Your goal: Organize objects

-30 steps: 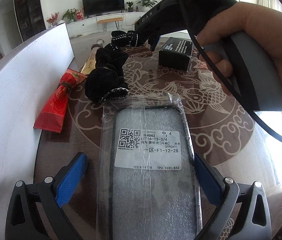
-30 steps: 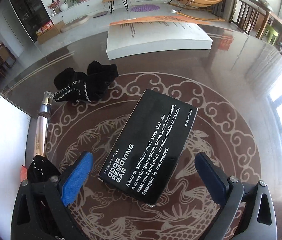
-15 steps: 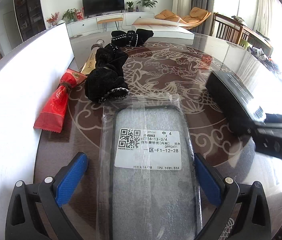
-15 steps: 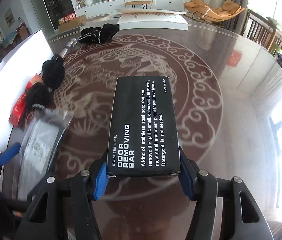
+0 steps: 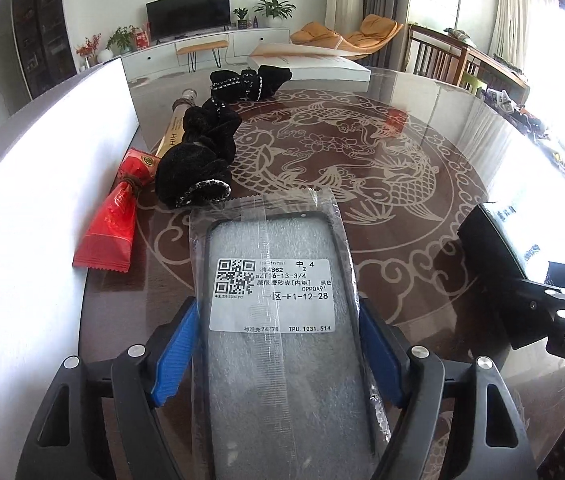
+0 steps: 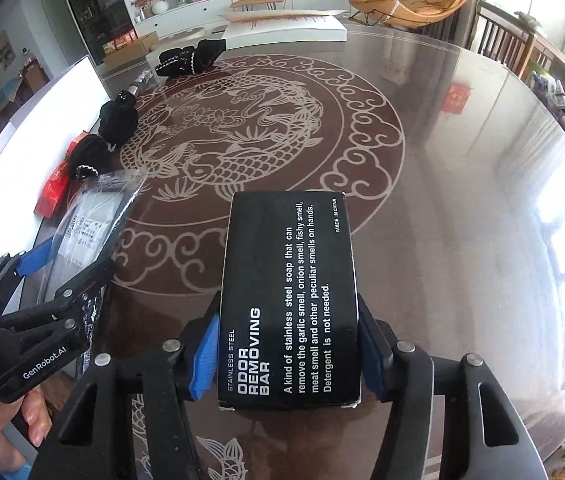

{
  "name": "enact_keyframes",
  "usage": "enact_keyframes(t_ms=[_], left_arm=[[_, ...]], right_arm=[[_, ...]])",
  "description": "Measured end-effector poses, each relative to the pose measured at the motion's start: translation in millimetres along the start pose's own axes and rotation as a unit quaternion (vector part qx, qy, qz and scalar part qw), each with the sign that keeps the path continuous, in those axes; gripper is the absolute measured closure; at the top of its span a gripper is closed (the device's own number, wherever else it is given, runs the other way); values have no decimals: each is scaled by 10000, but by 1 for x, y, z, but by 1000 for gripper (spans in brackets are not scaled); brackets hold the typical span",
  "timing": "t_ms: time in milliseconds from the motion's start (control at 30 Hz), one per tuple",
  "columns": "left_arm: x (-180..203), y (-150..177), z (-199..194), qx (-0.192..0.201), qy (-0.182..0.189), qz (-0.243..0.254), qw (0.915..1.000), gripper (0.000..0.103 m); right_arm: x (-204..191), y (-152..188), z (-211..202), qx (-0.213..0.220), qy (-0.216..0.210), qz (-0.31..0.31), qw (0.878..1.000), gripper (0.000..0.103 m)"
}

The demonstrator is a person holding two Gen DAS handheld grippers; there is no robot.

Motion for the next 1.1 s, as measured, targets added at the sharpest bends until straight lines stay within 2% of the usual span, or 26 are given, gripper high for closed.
enact_keyframes(t_ms=[133, 233, 333, 400, 467, 567, 633, 733, 800, 833, 900, 933, 967, 1000, 1100], left_arm=[[1, 6, -39, 307, 329, -159, 9989, 28], [2, -2, -77, 584, 607, -247, 9961, 28], [-17, -19, -123, 841, 948, -597, 9901, 28], [-44, -32, -153, 1052, 1007, -836, 9858, 28], [-80, -41, -180, 1293, 791, -985, 9835, 28], [-147, -45, -204, 1489, 111, -1214, 9813, 28], [-194, -43, -207, 1447, -373, -1398, 9788, 27], [-253, -30, -195, 1044, -887, -1677, 9763, 27], [-278, -16, -178, 613, -1196, -1757, 9752, 26], [-286, -10, -169, 407, -1294, -1787, 9745, 25], [-295, 0, -159, 162, -1349, -1902, 9723, 25], [-295, 4, -158, 153, -1326, -1965, 9714, 25], [-293, 7, -160, 226, -1293, -2018, 9706, 25], [-291, 8, -163, 331, -1276, -2063, 9696, 24], [-269, 3, -176, 713, -1117, -2069, 9694, 19]], right_arm=[[2, 15, -28, 222, -186, 128, 9995, 45], [-6, 15, -49, 352, -362, 152, 9986, 45], [-30, 2, -73, 545, -665, 61, 9963, 45], [-58, -12, -93, 729, -935, -92, 9929, 45], [-96, -26, -113, 902, -1316, -295, 9868, 45], [-167, -46, -137, 1099, -1927, -686, 9727, 44], [-215, -55, -146, 1136, -2295, -979, 9617, 44], [-280, -63, -145, 1114, -2587, -1392, 9494, 43], [-315, -65, -133, 1053, -2733, -1613, 9424, 42], [-330, -66, -121, 898, -2832, -1708, 9394, 38], [-343, -64, -98, 497, -2968, -1643, 9394, 36], [-342, -62, -92, 436, -3018, -1534, 9399, 36], [-336, -62, -90, 482, -3034, -1438, 9407, 35], [-327, -61, -90, 605, -2973, -1387, 9427, 29], [-275, -59, -90, 1200, -2185, -1296, 9597, 12]])
Point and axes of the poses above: each gripper's, at about its wrist camera, not at the fingertips, and z roughly the way its jaws point, x to its right, y to its underside, the point moved 6 cm from there along z, roughly the way its jaws point, and after that the axes turned 6 degrees about -z, right-handed, at the moved point
